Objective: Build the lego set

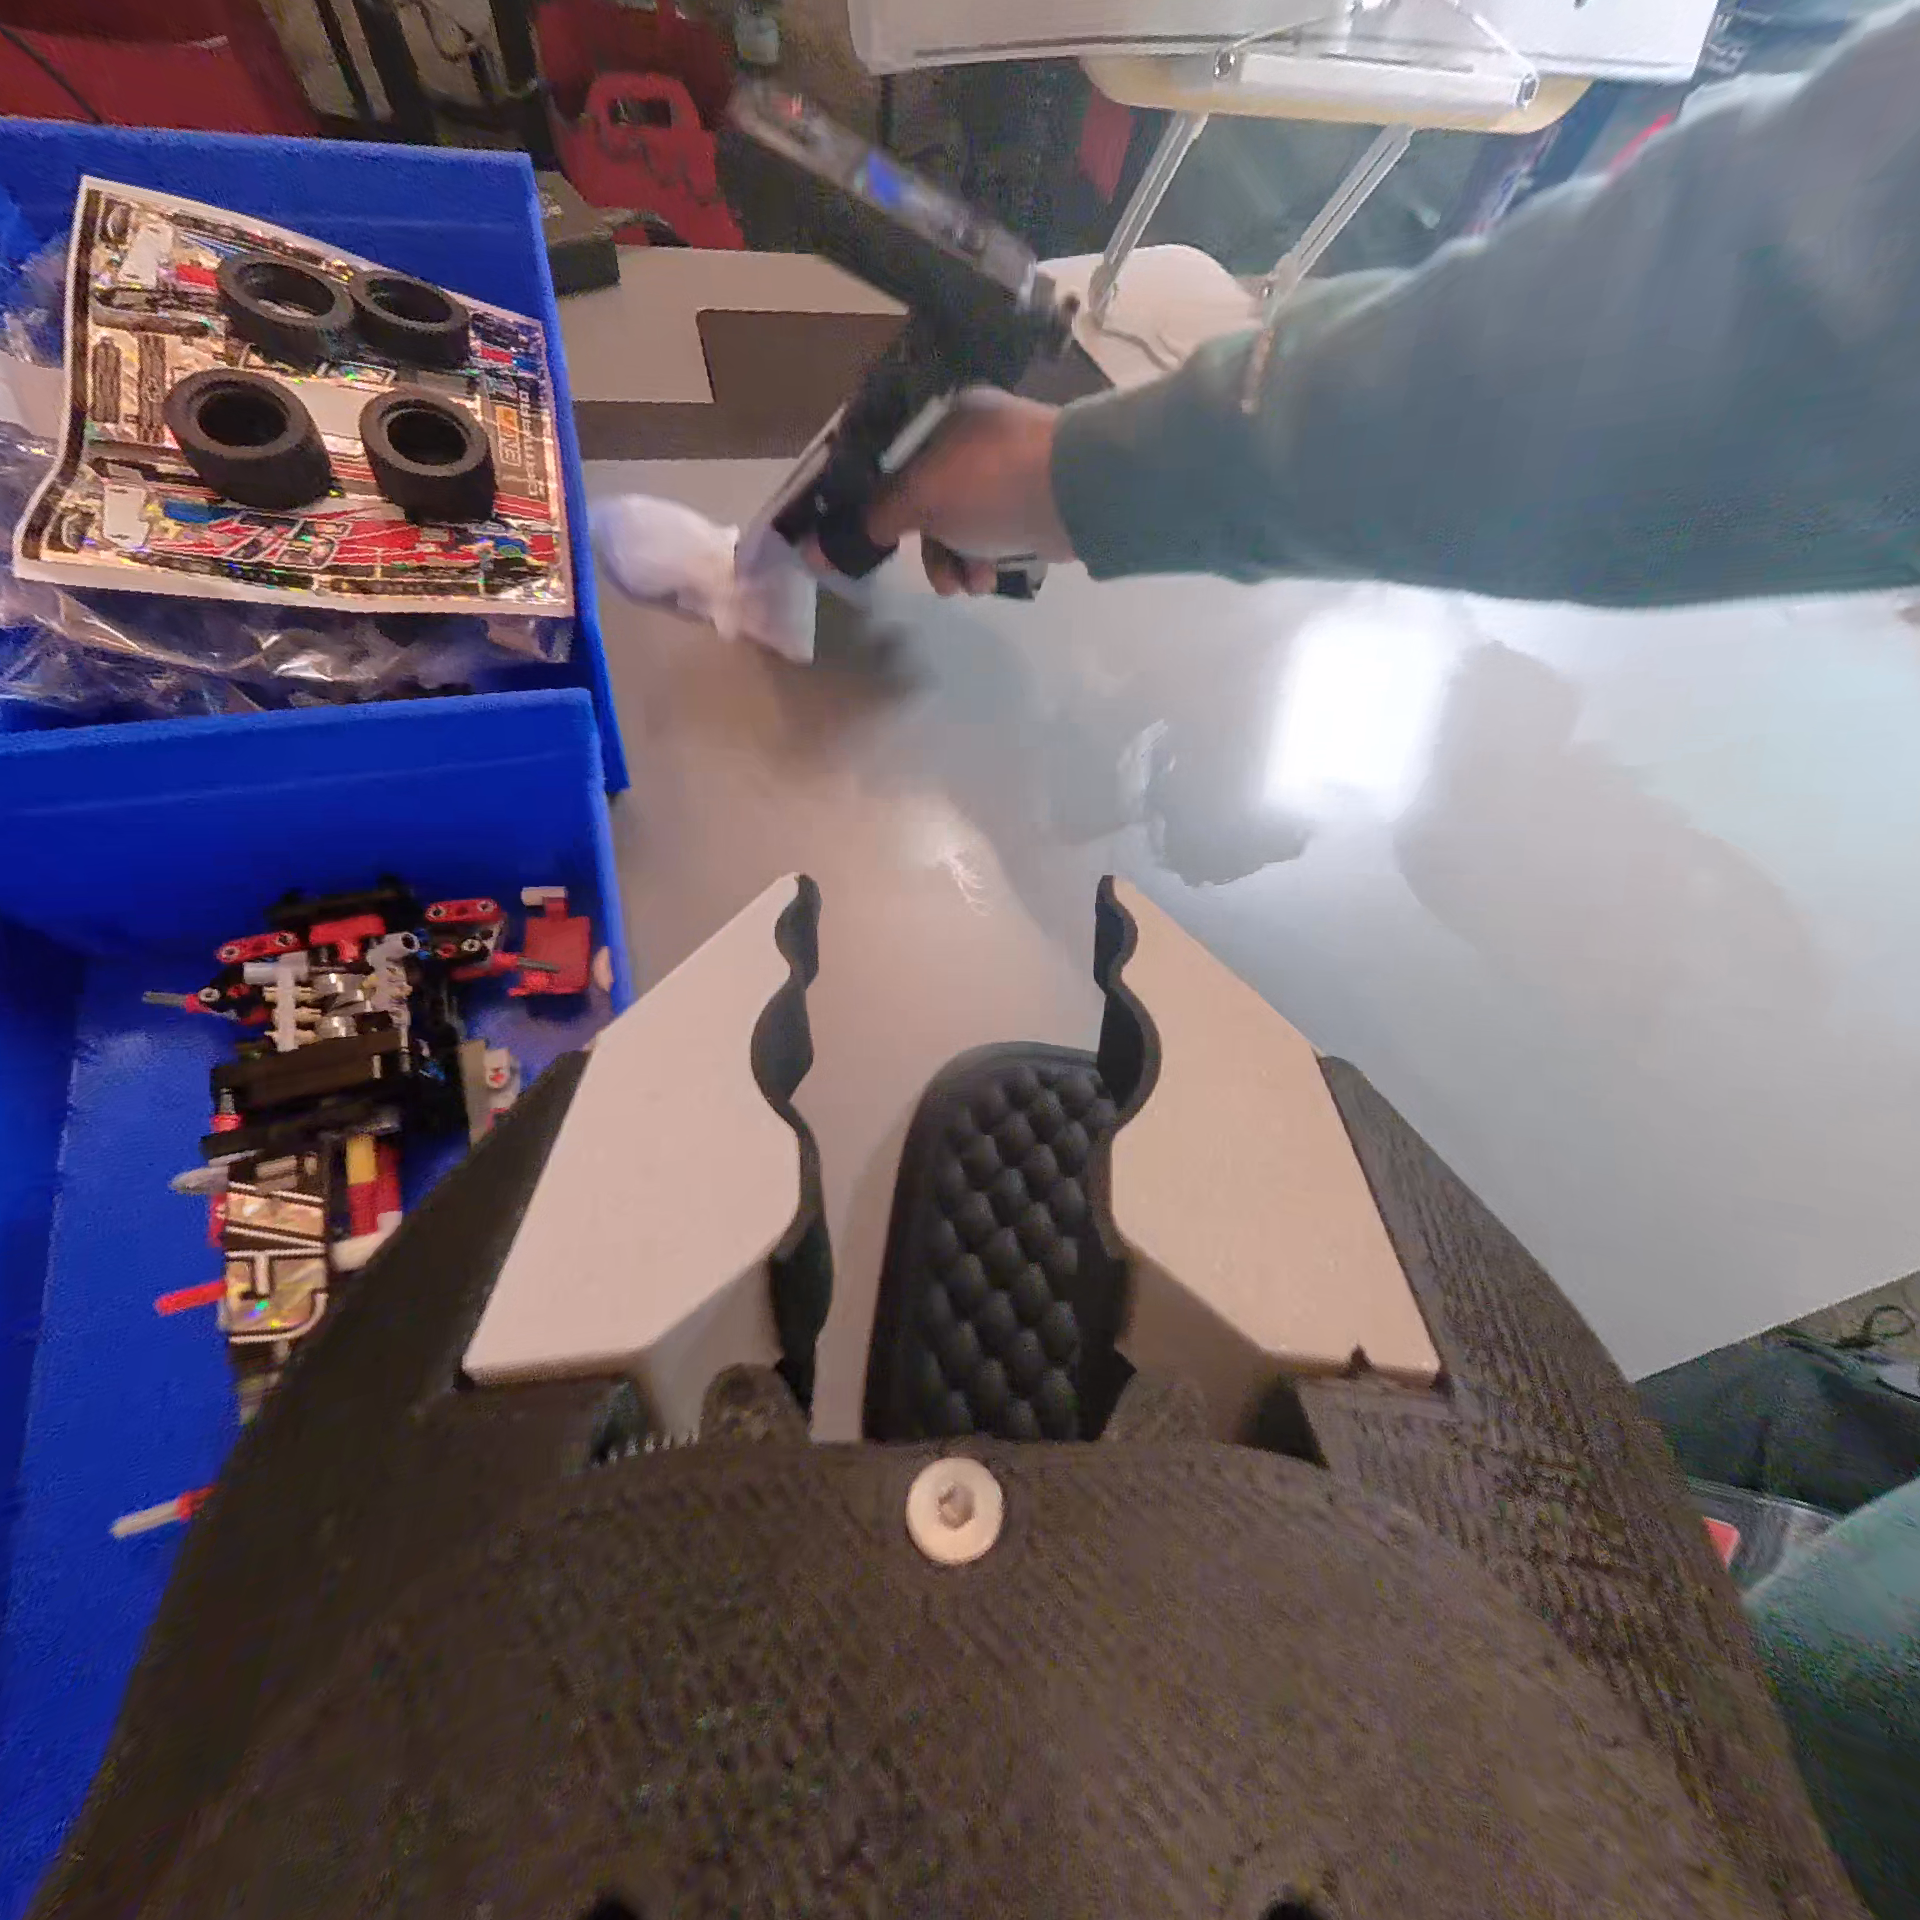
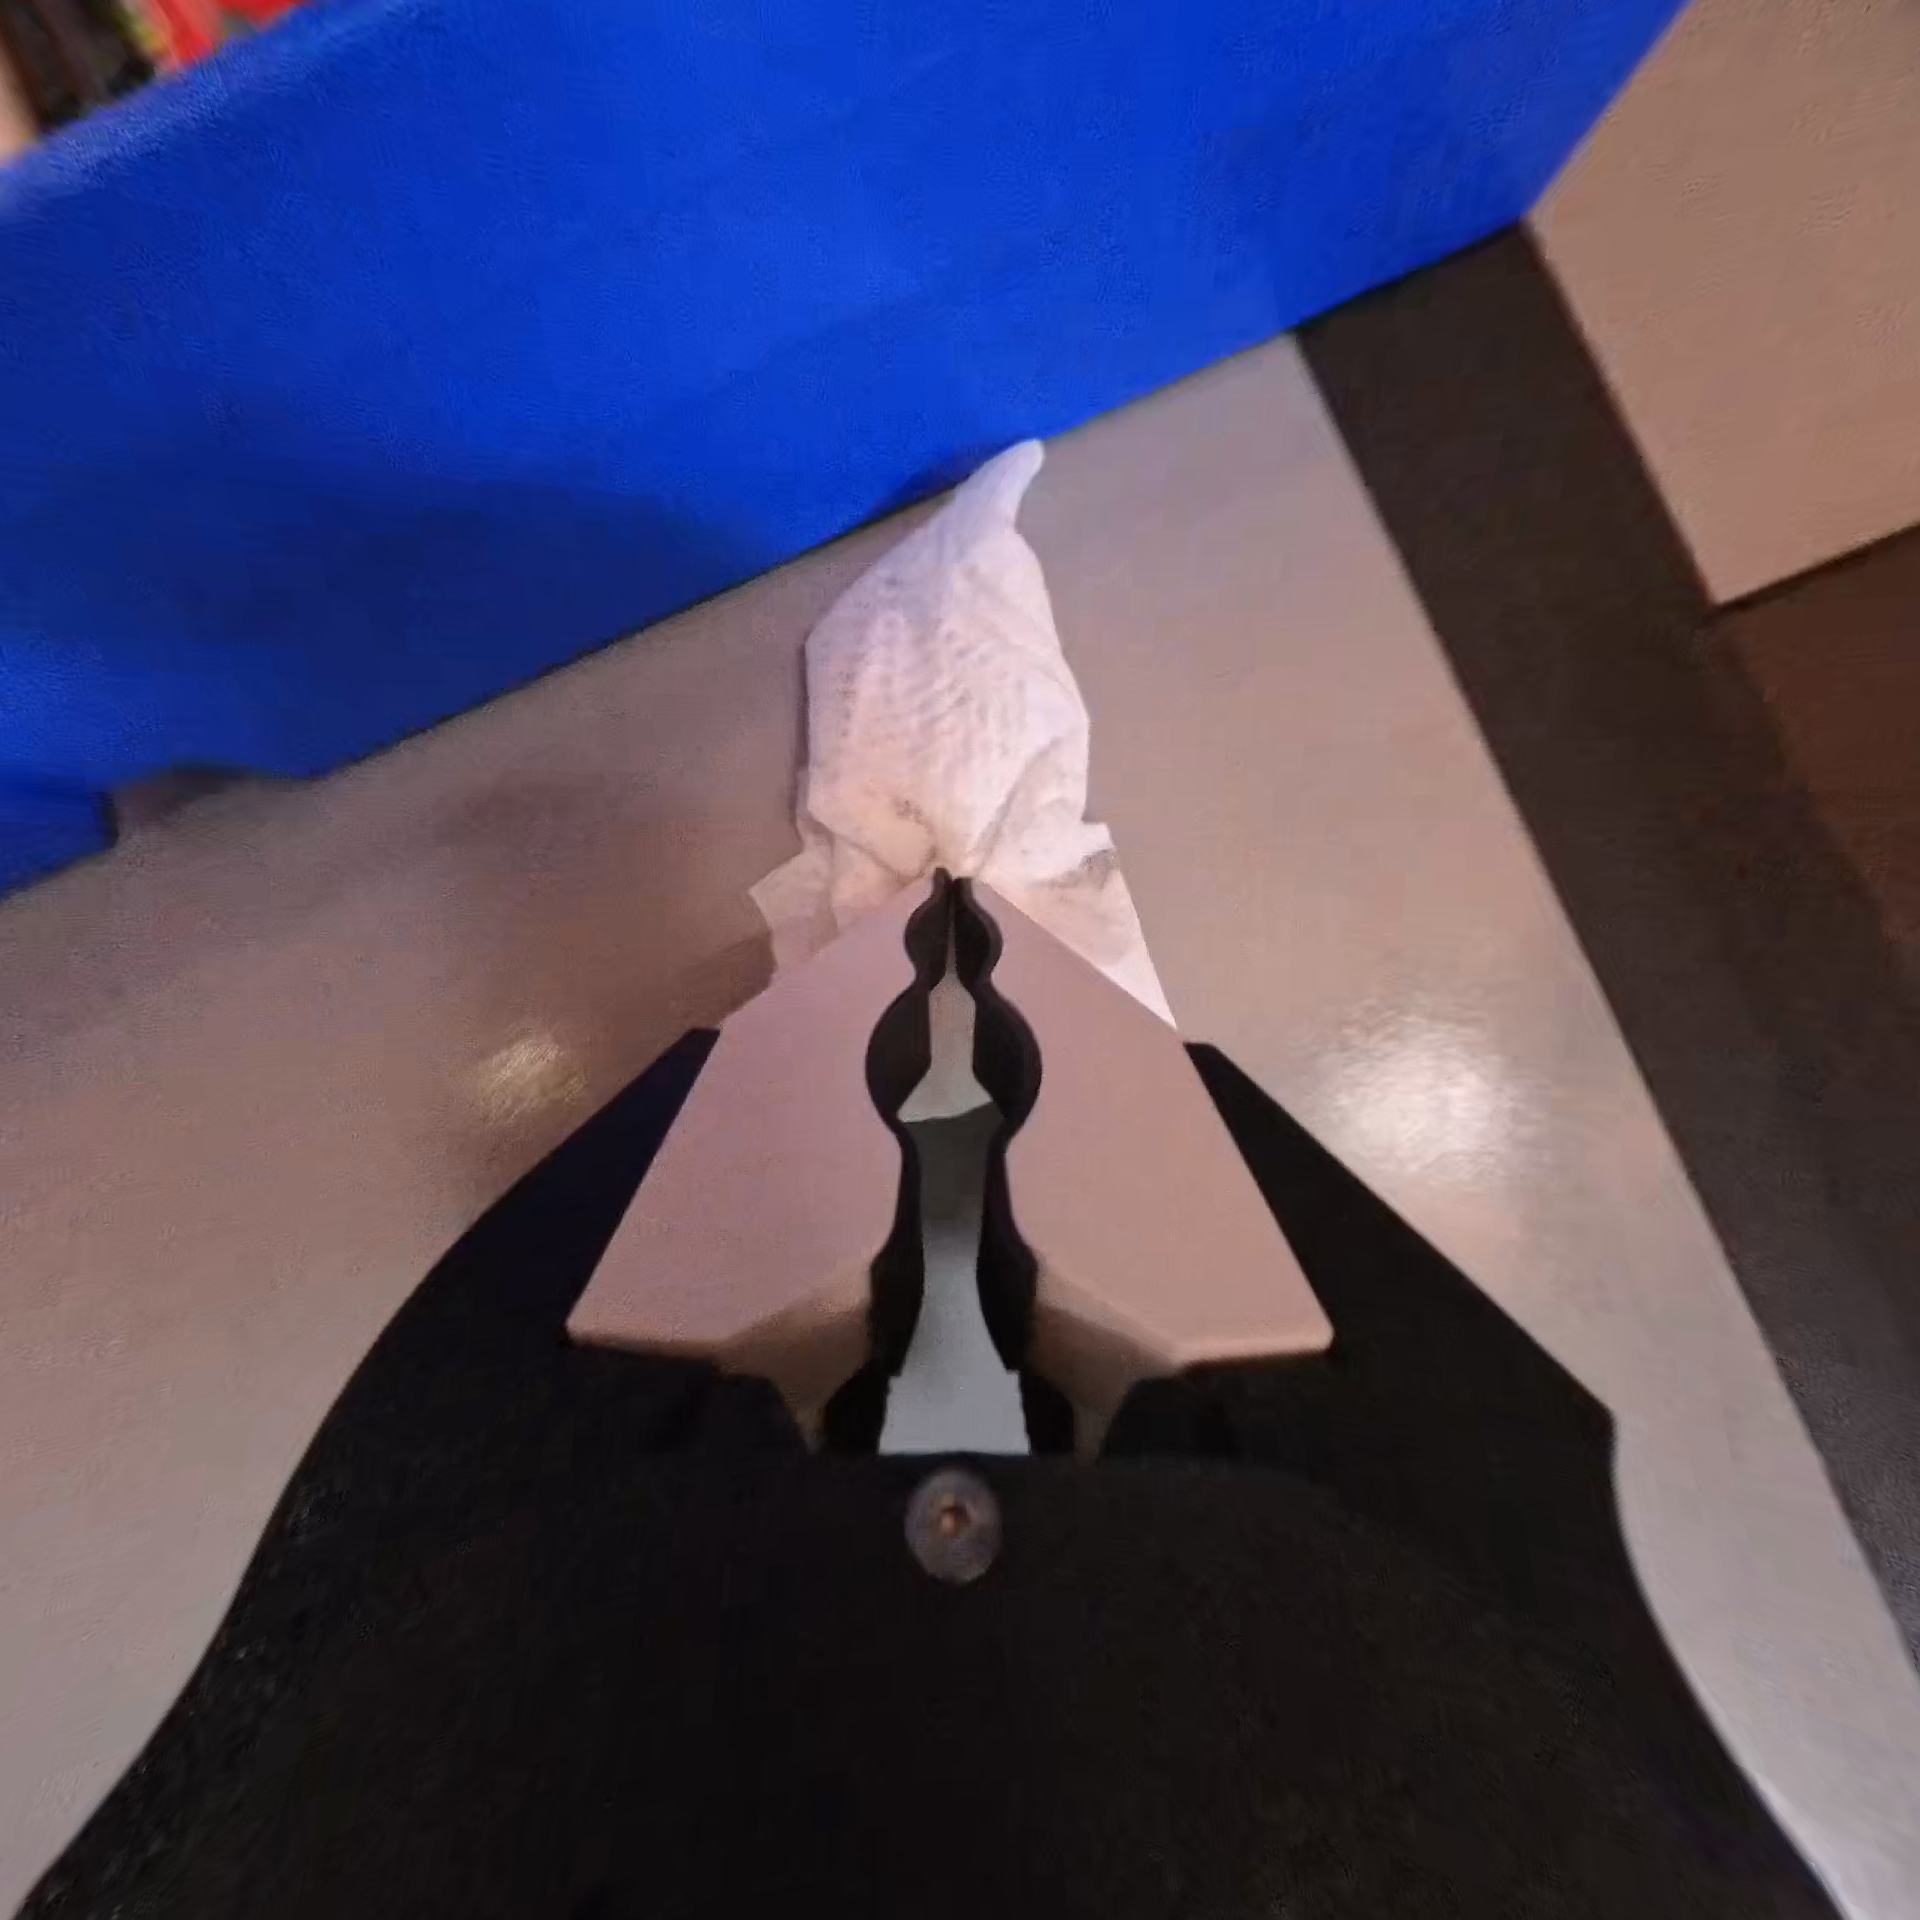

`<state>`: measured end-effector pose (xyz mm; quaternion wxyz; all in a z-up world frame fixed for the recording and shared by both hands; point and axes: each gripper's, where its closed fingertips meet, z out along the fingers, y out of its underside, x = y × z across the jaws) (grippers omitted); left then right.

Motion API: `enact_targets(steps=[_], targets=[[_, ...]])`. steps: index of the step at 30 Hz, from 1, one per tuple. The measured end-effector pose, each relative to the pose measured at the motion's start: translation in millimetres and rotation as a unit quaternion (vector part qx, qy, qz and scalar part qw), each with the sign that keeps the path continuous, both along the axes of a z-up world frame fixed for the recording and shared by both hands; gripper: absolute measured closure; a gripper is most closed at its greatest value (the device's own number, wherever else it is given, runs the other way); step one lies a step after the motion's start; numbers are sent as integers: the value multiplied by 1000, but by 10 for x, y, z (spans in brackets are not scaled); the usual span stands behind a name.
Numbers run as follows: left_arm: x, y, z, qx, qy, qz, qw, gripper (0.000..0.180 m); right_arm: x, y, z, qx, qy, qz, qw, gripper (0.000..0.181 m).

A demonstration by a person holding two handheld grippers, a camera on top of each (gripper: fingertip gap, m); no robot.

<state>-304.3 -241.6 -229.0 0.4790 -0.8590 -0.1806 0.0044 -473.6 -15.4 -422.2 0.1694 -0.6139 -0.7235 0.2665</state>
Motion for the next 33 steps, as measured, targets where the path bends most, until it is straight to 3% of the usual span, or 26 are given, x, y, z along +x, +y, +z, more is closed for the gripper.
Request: enact_targets(steps=[2, 7, 13, 19, 26, 31, 33], targets=[[90, 11, 33, 5, -2, 5, 1000, 128, 190, -4, -1, 11, -3, 14, 1000, 181], [238, -9, 38, 0, 2, 15, 1000, 128, 55, 975, -4, -14, -8, -146, 989, 181], [277, 101, 117, 5, 5, 15, 1000, 127, 376, 33, -2, 9, -5, -2, 1000, 181], [197, 153, 88, 18, 2, 25, 1000, 127, 658, 1351, -26, -3, -14, -174, 985, 181], [128, 346, 140, 33, -1, 14, 999, 127, 799, 672, -12, 10, -19, -66, 998, 181], [30, 347, 111, 32, 3, 10, 999, 127, 821, 1516, -24, -12, -33, -194, 980, 181], [-2, 339, 87, 31, -3, 11, 999, 126, 676, 1353, -19, -20, -28, -189, 981, 181]])
